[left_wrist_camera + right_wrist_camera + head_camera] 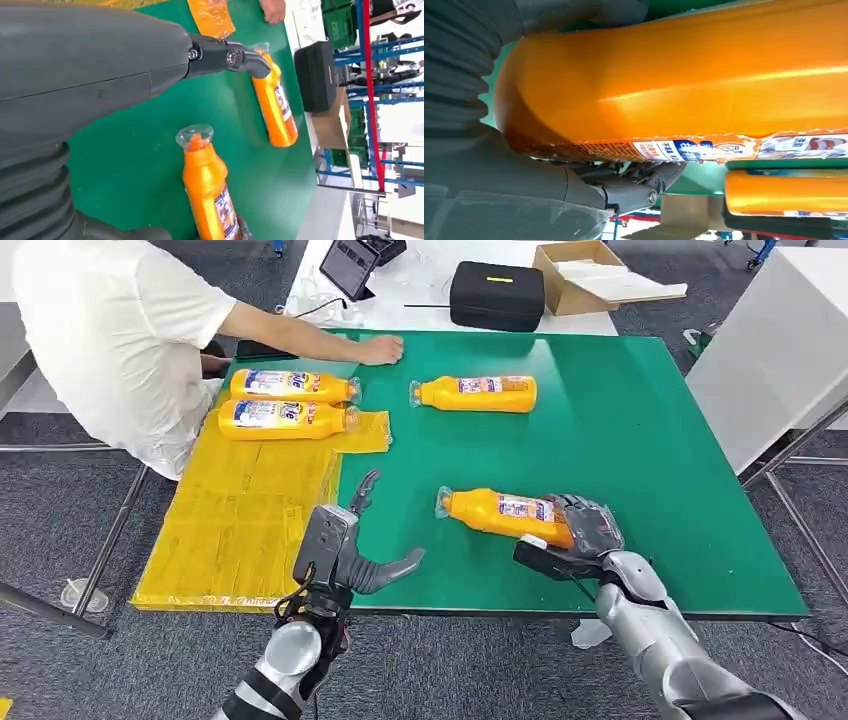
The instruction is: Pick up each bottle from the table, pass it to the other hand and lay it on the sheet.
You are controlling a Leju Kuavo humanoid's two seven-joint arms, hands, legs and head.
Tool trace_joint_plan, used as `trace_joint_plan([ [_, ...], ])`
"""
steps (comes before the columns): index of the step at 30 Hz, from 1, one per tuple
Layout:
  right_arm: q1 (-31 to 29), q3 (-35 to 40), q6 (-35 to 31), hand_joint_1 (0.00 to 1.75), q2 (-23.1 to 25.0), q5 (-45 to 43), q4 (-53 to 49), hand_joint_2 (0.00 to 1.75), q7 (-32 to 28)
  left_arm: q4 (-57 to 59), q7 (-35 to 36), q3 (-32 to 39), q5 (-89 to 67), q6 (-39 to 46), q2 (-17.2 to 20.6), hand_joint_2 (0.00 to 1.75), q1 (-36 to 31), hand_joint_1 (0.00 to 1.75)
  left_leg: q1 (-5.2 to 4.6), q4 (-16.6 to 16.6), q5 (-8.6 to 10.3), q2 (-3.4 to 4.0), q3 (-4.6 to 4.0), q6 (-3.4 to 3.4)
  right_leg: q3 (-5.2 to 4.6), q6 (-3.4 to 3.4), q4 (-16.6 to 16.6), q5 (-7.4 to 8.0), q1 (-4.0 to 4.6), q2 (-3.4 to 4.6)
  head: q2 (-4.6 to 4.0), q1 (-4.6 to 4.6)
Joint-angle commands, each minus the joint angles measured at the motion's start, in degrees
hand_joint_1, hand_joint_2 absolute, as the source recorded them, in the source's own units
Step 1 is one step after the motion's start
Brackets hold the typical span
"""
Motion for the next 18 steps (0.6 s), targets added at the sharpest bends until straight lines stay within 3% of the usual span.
trace_joint_plan([
  [1, 2.1, -0.9, 2.1, 1.75, 0.0, -0.1, 6.5, 1.75, 0.9, 1.2, 0.1, -1.9, 0.1, -0.1, 1.7, 1.75, -2.0, 0.00, 0.04, -0.1, 0.00, -0.13, 0.22, 0.01, 0.30, -0.16, -0.1, -0.05, 0.09, -0.25, 0.00, 0.00],
  [5, 3.3, -2.4, 2.1, 1.75, 0.3, -1.7, 6.2, 1.75, -1.1, 1.3, 0.0, -1.8, 0.3, 0.1, 1.6, 1.75, -1.8, 0.00, 0.04, -0.1, 0.01, -0.17, 0.26, 0.01, 0.36, -0.10, -0.1, -0.05, 0.08, -0.25, 0.00, -0.02],
  [8, 4.6, -9.4, 7.6, 1.75, 3.2, -11.7, 3.5, 1.75, -10.0, 0.8, -1.2, -0.8, 1.9, 0.6, 1.1, 1.75, -0.7, 0.00, 0.06, -0.1, 0.00, -0.16, 0.33, 0.02, 0.43, -0.14, -0.2, -0.05, 0.11, -0.27, 0.00, -0.02],
  [10, 5.9, -10.6, 7.0, 1.75, 5.0, -14.5, -0.3, 1.75, -12.9, -0.1, -3.1, 0.0, 4.1, 0.8, 0.6, 1.75, 1.2, 0.00, 0.06, -0.1, -0.04, -0.06, 0.37, 0.01, 0.44, -0.15, -0.2, -0.06, 0.11, -0.17, 0.00, -0.02],
  [12, 7.9, -12.2, 10.9, 1.75, 6.7, -20.6, -6.0, 1.75, -16.7, -0.7, -4.5, -0.6, 7.2, -1.5, 0.9, 1.75, 3.6, 0.00, 0.08, -0.1, -0.10, 0.10, 0.42, 0.00, 0.49, -0.15, -0.2, -0.06, 0.13, -0.01, 0.00, 0.00],
  [18, 13.8, -10.7, 15.3, 1.75, 8.7, -31.3, -24.2, 1.75, -18.2, 6.5, -4.1, -2.8, 17.5, -12.0, 2.3, 1.75, 6.7, 0.00, 0.05, -0.1, -0.34, 0.47, 0.51, -0.12, 0.39, -0.14, -0.1, -0.07, 0.09, 0.28, 0.00, -0.02],
])
